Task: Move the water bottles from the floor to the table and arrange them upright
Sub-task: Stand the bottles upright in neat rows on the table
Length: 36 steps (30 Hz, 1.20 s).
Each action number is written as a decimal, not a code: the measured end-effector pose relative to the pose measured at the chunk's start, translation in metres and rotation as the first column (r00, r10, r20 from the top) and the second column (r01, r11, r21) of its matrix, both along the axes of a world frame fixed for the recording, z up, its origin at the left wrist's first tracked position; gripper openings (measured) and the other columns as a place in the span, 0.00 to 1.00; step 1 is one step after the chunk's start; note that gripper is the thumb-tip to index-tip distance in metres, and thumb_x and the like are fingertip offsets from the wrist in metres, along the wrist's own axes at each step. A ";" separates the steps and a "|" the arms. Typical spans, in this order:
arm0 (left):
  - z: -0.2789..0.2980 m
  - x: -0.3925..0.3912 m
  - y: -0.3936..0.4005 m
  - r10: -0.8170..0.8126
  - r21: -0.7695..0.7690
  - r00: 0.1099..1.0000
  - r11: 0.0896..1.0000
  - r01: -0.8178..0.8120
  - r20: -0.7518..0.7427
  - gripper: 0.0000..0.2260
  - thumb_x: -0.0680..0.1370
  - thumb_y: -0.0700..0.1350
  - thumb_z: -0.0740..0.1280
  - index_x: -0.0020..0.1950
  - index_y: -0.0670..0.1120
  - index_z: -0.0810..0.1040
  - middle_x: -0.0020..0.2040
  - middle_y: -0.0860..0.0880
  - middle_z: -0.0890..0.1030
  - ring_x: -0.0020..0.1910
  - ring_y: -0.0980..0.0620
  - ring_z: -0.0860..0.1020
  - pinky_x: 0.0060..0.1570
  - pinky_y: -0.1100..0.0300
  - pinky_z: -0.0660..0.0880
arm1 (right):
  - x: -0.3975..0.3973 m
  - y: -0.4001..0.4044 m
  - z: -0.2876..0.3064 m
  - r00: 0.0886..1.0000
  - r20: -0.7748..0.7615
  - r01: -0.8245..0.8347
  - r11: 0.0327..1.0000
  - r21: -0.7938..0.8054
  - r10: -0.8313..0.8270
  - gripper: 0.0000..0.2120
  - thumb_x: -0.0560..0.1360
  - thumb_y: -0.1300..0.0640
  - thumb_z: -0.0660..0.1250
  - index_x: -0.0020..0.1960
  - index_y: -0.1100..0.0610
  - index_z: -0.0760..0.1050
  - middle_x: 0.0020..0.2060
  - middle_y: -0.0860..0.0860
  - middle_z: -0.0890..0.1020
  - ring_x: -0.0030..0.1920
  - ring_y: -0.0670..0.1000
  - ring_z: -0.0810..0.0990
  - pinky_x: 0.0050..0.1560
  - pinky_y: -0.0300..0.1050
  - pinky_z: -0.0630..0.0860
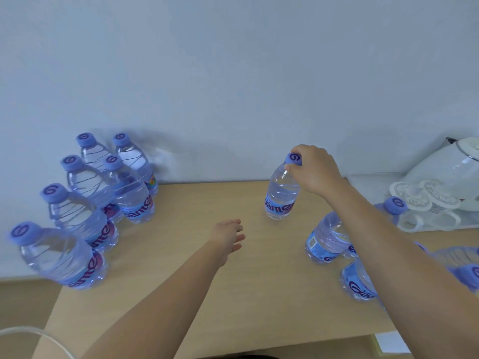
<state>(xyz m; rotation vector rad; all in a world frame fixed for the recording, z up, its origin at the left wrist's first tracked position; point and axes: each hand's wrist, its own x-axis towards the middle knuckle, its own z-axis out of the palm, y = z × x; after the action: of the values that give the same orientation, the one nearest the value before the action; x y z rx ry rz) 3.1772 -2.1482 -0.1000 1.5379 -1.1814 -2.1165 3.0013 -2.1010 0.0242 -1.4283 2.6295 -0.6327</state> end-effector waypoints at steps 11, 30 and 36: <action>0.002 0.120 -0.029 0.181 0.044 0.983 0.982 -0.181 0.008 0.07 0.77 0.37 0.60 0.53 0.43 0.73 0.46 0.48 0.76 0.42 0.51 0.77 0.40 0.60 0.73 | 0.138 -0.057 0.010 0.910 0.096 -0.400 0.915 -0.058 0.404 0.08 0.72 0.57 0.64 0.48 0.60 0.75 0.39 0.56 0.79 0.42 0.59 0.75 0.41 0.49 0.72; 0.001 0.213 -0.038 0.335 0.054 0.942 0.941 -0.333 -0.026 0.21 0.80 0.37 0.56 0.73 0.44 0.60 0.57 0.45 0.72 0.43 0.50 0.78 0.42 0.59 0.75 | 0.258 -0.117 -0.003 0.756 0.057 -0.654 0.756 0.023 0.652 0.09 0.73 0.56 0.65 0.50 0.59 0.74 0.40 0.55 0.77 0.44 0.59 0.75 0.47 0.51 0.73; -0.005 0.211 -0.039 0.292 0.061 0.956 0.955 -0.289 -0.034 0.10 0.78 0.36 0.57 0.57 0.49 0.68 0.47 0.47 0.72 0.41 0.52 0.73 0.43 0.60 0.73 | 0.263 -0.124 -0.011 0.752 0.098 -0.657 0.753 0.039 0.652 0.12 0.74 0.57 0.65 0.56 0.59 0.74 0.47 0.55 0.80 0.47 0.58 0.76 0.51 0.50 0.73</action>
<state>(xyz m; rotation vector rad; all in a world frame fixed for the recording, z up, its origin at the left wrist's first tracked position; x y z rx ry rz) 3.3881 -2.1871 -0.1046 1.5718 -0.8286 -1.9896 3.2641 -2.2254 0.0136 -2.0768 1.8439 -0.4762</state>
